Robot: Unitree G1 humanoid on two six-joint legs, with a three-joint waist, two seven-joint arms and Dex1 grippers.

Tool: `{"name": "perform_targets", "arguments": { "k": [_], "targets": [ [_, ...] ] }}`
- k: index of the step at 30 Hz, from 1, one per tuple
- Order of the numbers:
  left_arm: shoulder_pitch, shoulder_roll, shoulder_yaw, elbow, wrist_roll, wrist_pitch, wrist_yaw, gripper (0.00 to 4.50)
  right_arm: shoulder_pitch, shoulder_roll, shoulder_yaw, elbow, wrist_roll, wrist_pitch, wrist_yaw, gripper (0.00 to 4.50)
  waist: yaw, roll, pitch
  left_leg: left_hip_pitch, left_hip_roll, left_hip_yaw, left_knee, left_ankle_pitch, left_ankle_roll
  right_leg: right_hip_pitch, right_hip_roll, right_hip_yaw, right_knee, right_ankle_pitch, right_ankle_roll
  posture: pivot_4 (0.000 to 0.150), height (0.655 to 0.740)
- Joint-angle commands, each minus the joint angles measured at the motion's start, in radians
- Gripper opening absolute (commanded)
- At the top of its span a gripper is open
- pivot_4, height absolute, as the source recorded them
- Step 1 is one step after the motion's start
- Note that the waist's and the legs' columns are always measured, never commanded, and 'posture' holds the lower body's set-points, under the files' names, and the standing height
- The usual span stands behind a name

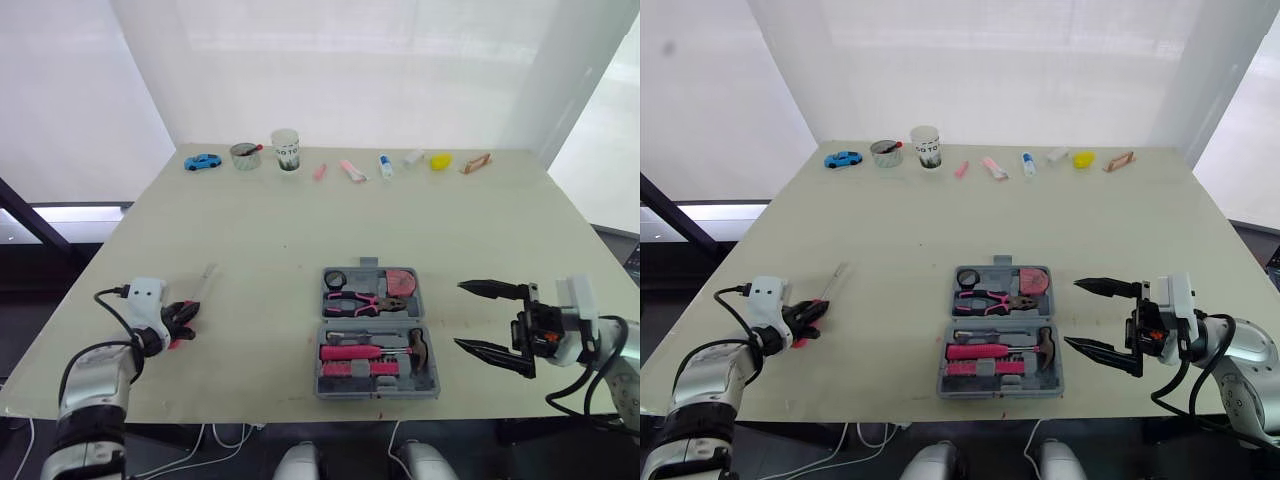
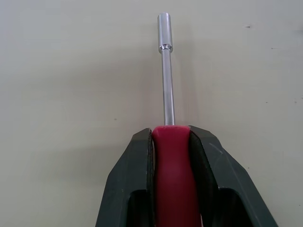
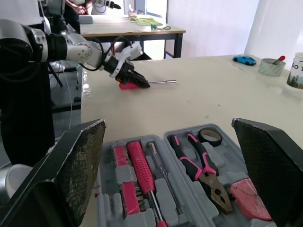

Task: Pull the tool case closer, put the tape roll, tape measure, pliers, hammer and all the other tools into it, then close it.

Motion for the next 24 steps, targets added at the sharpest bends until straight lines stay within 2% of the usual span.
{"name": "perform_targets", "arguments": {
  "k": [1, 4, 8, 13, 19, 24],
  "targets": [
    [0.034, 0.057, 0.042, -0.158, -0.043, 0.031, -0.049, 0.59, -0.001, -0.012, -0.040, -0.026, 0.011, -0.012, -0.001, 4.50, 0.001, -0.001, 0.001, 0.000, 0.001, 0.000, 0.000, 0.000, 0.000, 0.000, 0.000, 0.000, 0.000, 0.000, 0.000, 0.150, 0.7400],
    [0.052, 0.095, 0.054, -0.253, -0.084, 0.076, -0.102, 0.59, 0.006, -0.010, -0.042, -0.027, 0.012, -0.011, -0.005, 4.50, 0.002, -0.002, 0.001, 0.000, 0.004, -0.001, 0.000, 0.000, 0.000, 0.000, 0.000, -0.001, 0.000, 0.000, 0.000, 0.150, 0.7400],
    [0.029, 0.202, -0.008, -0.415, -0.124, 0.164, -0.236, 0.59, 0.011, -0.004, -0.035, -0.027, 0.011, -0.011, -0.003, 4.50, 0.008, -0.003, 0.002, 0.000, 0.004, -0.001, 0.000, 0.000, 0.000, 0.000, 0.000, -0.002, 0.000, -0.001, -0.001, 0.150, 0.7400],
    [-0.007, 0.260, -0.095, -0.533, -0.147, 0.209, -0.345, 0.59, 0.026, 0.000, -0.034, -0.028, 0.009, -0.016, -0.001, 4.50, 0.007, -0.001, 0.003, 0.000, 0.003, 0.001, 0.000, 0.000, 0.000, 0.000, 0.000, 0.000, -0.001, -0.002, -0.004, 0.150, 0.7400],
    [-0.103, 0.257, -0.233, -0.570, -0.129, 0.197, -0.442, 0.59, 0.037, -0.001, -0.039, -0.019, 0.007, -0.018, -0.001, 4.50, 0.004, -0.002, 0.003, 0.000, -0.001, 0.001, 0.000, 0.000, 0.000, 0.000, 0.002, 0.000, 0.000, -0.002, -0.004, 0.150, 0.7400],
    [-0.320, 0.188, -0.420, -0.521, -0.083, 0.189, -0.543, 0.59, 0.051, -0.014, -0.078, 0.016, 0.002, -0.029, 0.007, 4.50, 0.019, -0.002, 0.004, -0.002, -0.003, 0.002, 0.001, 0.000, 0.000, 0.000, 0.002, -0.001, -0.001, -0.003, -0.004, 0.150, 0.7400]
  ]
}}
